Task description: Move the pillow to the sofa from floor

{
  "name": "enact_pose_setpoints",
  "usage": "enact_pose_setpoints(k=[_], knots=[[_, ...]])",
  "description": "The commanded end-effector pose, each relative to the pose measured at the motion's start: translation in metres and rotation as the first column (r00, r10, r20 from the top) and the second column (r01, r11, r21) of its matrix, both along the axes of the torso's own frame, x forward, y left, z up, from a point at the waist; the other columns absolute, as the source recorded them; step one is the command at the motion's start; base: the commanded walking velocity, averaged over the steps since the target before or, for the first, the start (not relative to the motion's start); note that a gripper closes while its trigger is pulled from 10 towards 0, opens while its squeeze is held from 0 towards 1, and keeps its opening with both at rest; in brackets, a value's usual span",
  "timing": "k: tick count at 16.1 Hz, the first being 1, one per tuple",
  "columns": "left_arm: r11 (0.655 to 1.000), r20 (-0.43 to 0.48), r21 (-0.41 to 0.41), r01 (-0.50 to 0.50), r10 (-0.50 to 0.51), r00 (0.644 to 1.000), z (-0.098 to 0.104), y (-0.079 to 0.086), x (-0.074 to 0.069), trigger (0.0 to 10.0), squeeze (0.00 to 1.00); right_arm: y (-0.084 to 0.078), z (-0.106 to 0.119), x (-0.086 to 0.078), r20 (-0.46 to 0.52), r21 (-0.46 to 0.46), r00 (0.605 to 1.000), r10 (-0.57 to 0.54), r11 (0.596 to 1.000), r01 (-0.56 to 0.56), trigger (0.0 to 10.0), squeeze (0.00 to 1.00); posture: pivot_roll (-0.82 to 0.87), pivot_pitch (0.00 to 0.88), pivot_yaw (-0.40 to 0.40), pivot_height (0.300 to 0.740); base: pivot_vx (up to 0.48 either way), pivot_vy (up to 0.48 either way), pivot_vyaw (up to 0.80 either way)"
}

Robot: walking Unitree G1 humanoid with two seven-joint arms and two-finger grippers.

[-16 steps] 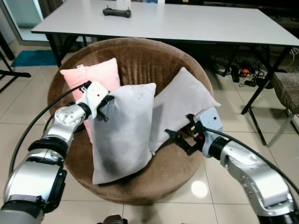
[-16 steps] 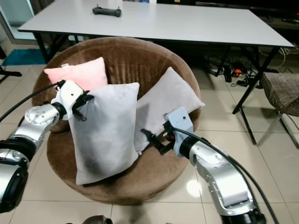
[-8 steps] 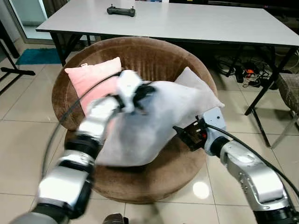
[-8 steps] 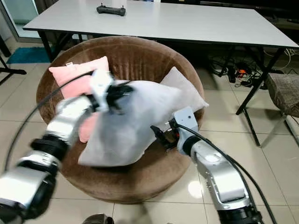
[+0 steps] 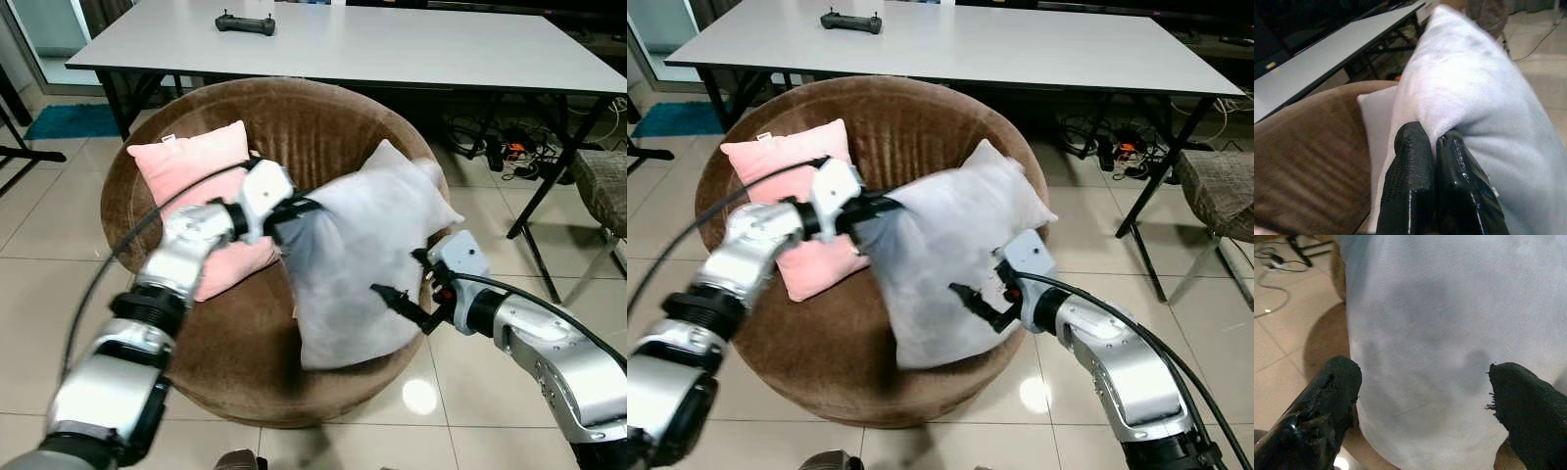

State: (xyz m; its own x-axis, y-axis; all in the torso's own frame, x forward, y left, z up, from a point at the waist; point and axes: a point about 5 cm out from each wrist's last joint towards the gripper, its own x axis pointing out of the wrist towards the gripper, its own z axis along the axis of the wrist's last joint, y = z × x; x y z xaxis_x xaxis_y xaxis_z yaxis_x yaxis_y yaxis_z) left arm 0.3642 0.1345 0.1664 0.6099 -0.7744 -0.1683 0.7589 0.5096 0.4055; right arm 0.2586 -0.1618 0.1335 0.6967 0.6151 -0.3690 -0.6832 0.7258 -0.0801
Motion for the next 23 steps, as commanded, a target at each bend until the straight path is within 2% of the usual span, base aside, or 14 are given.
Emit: enact_pose_setpoints(k=[1, 4, 7, 8, 10, 15, 17, 20, 22, 23], knots=[[1.0, 0.04, -0.019, -0.012, 0.013, 0.999, 0.016, 0.008, 0.004, 10.0, 0.0, 0.006, 0.01, 0.002, 0.04, 0.009, 0.997, 0.063, 0.998, -0.063, 10.0, 0.0, -0.02, 0.0, -0.005, 0.74, 0.0, 0.0, 0.0], [0.999, 0.014, -0.006, -0.042, 0.042, 0.999, 0.008, 0.026, 0.003, 10.0, 0.0, 0.013, 0.011, 0.004, 0.039, 0.012, 0.992, 0.12, 0.993, -0.121, 10.0, 0.0, -0.02, 0.0, -0.012, 0.74, 0.0, 0.0, 0.0], [0.999, 0.01, 0.03, -0.034, 0.034, 0.999, 0.009, 0.042, 0.003, 10.0, 0.0, 0.019, 0.011, 0.005, 0.04, 0.009, 0.983, 0.181, 0.983, -0.181, 10.0, 0.0, -0.01, 0.0, -0.018, 0.74, 0.0, 0.0, 0.0], [0.994, -0.002, 0.076, -0.079, 0.079, 0.997, 0.0, 0.047, 0.004, 10.0, 0.0, 0.024, 0.008, 0.007, 0.042, 0.007, 0.982, 0.185, 0.983, -0.185, 10.0, 0.0, -0.02, 0.0, -0.014, 0.74, 0.0, 0.0, 0.0], [0.989, -0.006, 0.107, -0.1, 0.101, 0.995, -0.006, 0.05, 0.003, 10.0, 0.0, 0.028, 0.005, 0.008, 0.042, 0.016, 0.982, 0.183, 0.983, -0.183, 10.0, 0.0, -0.02, 0.0, -0.011, 0.74, 0.0, 0.0, 0.0], [0.991, -0.025, 0.046, -0.128, 0.13, 0.991, -0.013, 0.051, 0.001, 10.0, 0.0, 0.04, -0.001, 0.003, 0.034, 0.049, 0.979, 0.202, 0.978, -0.203, 10.0, 0.0, -0.02, 0.0, -0.016, 0.74, 0.0, 0.0, 0.0], [0.967, -0.011, 0.115, -0.229, 0.232, 0.973, -0.017, 0.064, 0.005, 10.0, 0.0, 0.052, -0.002, 0.011, 0.053, 0.042, 0.958, 0.282, 0.958, -0.285, 10.0, 0.0, -0.02, 0.0, -0.006, 0.74, 0.0, 0.0, 0.0], [0.936, 0.014, 0.164, -0.312, 0.314, 0.949, -0.017, 0.074, 0.008, 10.0, 0.0, 0.067, -0.01, 0.017, 0.026, 0.009, 0.914, 0.406, 0.914, -0.406, 10.0, 0.0, -0.02, 0.006, -0.01, 0.74, 0.0, 0.0, 0.0], [0.92, 0.034, 0.174, -0.351, 0.351, 0.936, -0.016, 0.08, 0.009, 10.0, 0.0, 0.085, -0.024, 0.021, -0.018, -0.025, 0.872, 0.488, 0.872, -0.489, 10.0, 0.0, -0.02, 0.034, -0.023, 0.74, 0.0, 0.0, 0.0], [0.912, 0.045, 0.179, -0.369, 0.367, 0.929, -0.014, 0.084, 0.009, 10.0, 0.0, 0.1, -0.028, 0.025, -0.029, -0.024, 0.856, 0.517, 0.855, -0.518, 10.0, 0.0, -0.01, 0.052, -0.03, 0.74, 0.0, 0.0, 0.0]])
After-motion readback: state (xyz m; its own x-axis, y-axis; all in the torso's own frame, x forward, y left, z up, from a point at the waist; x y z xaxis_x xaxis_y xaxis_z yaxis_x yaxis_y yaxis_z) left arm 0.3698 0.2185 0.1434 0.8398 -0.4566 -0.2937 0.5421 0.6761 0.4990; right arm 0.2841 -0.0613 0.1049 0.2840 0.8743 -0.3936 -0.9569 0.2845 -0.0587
